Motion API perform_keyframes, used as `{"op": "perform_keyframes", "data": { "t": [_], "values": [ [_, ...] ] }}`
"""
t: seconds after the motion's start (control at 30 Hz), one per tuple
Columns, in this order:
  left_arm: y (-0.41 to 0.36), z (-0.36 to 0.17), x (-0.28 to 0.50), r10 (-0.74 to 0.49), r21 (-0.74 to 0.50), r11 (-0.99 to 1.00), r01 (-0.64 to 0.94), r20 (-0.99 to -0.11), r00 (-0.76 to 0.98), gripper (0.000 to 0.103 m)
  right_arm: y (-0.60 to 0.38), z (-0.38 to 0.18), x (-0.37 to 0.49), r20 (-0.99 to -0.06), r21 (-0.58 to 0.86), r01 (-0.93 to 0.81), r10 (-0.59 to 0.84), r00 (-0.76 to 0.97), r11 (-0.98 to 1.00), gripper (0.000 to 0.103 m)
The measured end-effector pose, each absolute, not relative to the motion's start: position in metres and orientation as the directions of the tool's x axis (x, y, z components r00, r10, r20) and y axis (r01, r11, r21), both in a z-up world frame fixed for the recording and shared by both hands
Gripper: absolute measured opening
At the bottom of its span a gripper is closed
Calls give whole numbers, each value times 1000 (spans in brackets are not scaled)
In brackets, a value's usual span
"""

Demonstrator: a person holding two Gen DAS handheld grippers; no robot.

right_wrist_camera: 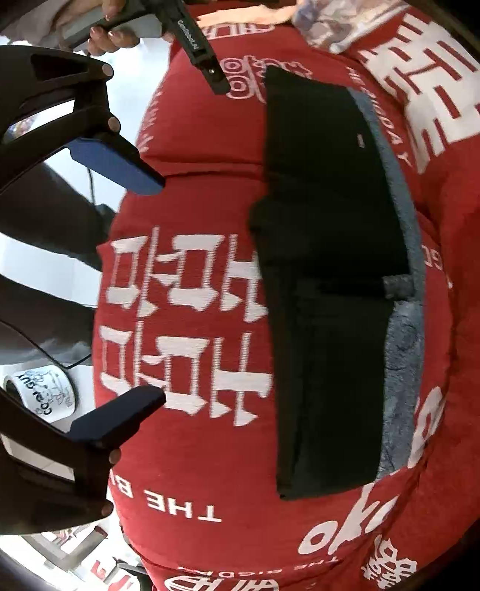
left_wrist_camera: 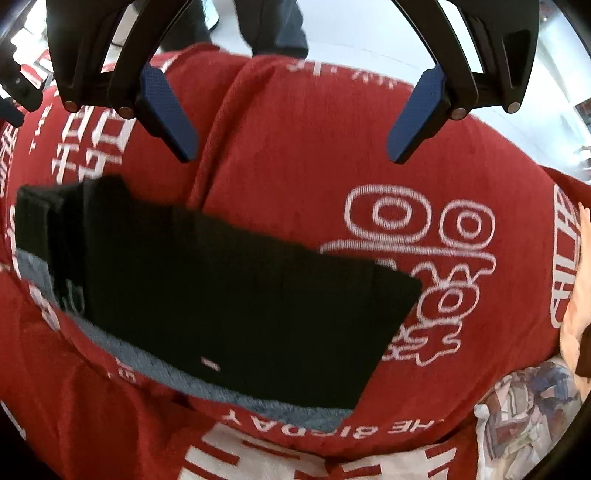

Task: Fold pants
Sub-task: 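Grasp the folded trousers' end with the left gripper while the right gripper grasps beside it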

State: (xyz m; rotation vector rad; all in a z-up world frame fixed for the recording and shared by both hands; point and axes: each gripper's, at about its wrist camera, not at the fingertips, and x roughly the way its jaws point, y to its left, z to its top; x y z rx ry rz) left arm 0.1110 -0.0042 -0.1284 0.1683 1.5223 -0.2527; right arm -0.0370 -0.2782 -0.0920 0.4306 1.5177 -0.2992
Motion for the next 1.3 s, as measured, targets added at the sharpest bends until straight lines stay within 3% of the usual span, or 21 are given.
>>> {"op": "perform_keyframes", "data": {
  "t": [0.37, 0.53, 0.77, 1.3],
  "values": [
    [-8, -144, 146, -136, -112, 969, 219, -986, 97, 103, -319, -118, 46, -972, 96, 465, -17, 234, 880, 103],
    [-3, -157, 153, -121, -100, 976, 192, -988, 101, 103, -309, -158, 56, -977, 164, 463, 79, 197, 871, 103],
    [5, -171, 158, -158, -145, 974, 175, -986, 61, 103, -276, -160, 48, -987, 55, 323, 1, 163, 945, 102],
    [9, -176, 160, -180, -166, 974, 157, -980, 79, 103, -277, -170, 56, -992, 34, 312, -7, 130, 949, 103]
  ]
}}
